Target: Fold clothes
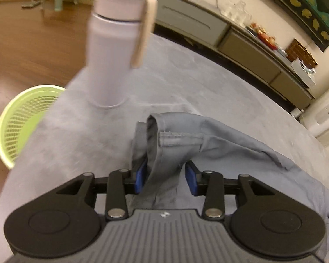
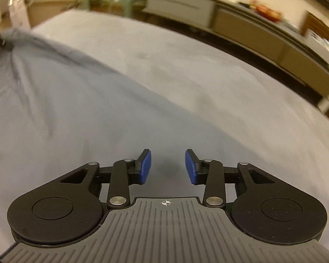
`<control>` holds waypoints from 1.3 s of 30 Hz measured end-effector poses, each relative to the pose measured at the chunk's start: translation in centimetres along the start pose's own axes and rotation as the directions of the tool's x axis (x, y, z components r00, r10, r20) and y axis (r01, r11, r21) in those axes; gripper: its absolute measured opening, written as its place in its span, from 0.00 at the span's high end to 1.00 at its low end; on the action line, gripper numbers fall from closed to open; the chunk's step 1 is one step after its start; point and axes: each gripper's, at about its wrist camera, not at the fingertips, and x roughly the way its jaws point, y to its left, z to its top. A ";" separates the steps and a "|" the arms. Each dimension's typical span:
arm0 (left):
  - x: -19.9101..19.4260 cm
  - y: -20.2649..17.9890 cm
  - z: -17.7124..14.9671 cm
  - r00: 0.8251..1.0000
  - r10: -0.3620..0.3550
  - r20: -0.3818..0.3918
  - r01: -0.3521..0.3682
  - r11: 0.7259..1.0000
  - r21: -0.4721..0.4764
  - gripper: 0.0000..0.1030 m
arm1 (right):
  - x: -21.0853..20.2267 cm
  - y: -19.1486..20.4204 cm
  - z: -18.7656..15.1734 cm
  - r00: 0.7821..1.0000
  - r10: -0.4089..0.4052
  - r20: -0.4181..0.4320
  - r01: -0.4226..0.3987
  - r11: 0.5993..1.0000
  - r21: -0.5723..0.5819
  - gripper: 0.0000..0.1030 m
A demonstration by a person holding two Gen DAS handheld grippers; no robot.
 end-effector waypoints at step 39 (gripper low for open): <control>-7.5 -8.6 -10.6 0.968 0.211 0.136 -0.242 0.929 0.281 0.37 | -9.1 -11.6 -15.4 0.919 -0.389 0.059 0.358 0.890 0.283 0.61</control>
